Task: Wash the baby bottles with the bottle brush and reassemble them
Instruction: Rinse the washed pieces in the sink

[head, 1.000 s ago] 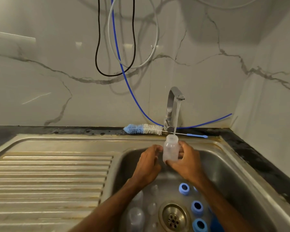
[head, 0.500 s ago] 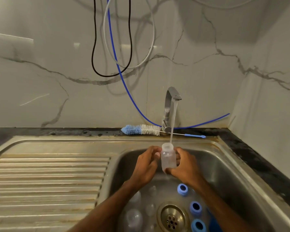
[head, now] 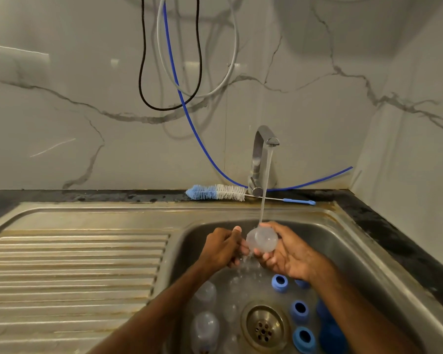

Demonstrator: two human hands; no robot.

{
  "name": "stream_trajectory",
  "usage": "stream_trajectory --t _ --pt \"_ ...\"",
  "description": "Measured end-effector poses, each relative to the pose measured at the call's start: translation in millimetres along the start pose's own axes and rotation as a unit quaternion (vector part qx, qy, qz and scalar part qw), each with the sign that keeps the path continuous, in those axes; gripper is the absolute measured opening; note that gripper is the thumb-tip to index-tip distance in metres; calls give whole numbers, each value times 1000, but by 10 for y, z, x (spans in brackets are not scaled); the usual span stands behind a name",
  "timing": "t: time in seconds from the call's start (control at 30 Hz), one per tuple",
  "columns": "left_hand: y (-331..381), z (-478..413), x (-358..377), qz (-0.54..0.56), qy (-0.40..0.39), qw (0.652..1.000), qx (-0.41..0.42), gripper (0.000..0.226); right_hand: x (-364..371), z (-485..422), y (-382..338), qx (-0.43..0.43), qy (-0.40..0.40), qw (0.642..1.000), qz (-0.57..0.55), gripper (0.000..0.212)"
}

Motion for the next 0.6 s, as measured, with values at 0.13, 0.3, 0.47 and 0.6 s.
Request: stream_trajectory --t 0.13,0.3,0.47,0.6 --pt "14 4 6 -2 9 1000 10 48 -71 -76 16 30 -40 997 -50 76" --pt "19 21 10 -30 13 999 31 47 -16 -123 45 -73 34 996 43 70" --pt "-19 18 6 -12 33 999 14 34 24 -157 112 -259 164 920 244 68" --pt "-29 -1 8 -22 31 999 16 21 89 -96 105 -393 208 833 330 60"
Point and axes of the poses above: each hand's wrist, its own z-axis away from the middle knuckle, its own x-axis out of the palm, y = z × x, the point moved 1 cm from there along -z, towards the middle knuckle, and after that the axes turned 14 degrees about y, right-handed, at the moved point
